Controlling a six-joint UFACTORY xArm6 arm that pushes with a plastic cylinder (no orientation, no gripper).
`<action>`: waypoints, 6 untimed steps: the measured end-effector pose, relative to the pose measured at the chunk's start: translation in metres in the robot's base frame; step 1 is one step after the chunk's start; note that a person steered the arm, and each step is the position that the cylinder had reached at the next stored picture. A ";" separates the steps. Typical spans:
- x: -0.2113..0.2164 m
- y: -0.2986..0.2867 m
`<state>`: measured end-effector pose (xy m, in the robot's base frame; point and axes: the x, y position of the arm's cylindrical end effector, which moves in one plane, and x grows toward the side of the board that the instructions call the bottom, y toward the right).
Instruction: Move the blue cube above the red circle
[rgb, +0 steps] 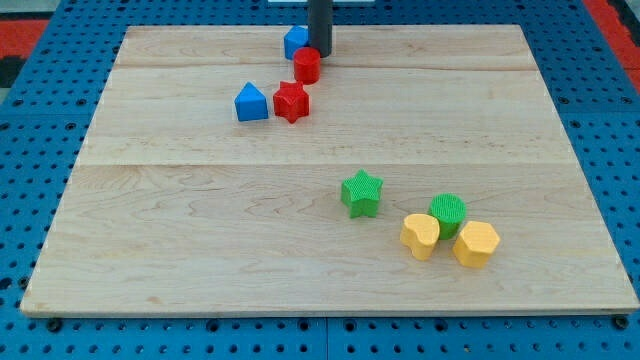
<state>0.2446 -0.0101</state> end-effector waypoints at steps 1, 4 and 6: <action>0.024 0.003; -0.013 -0.002; -0.052 -0.030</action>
<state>0.1923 -0.0399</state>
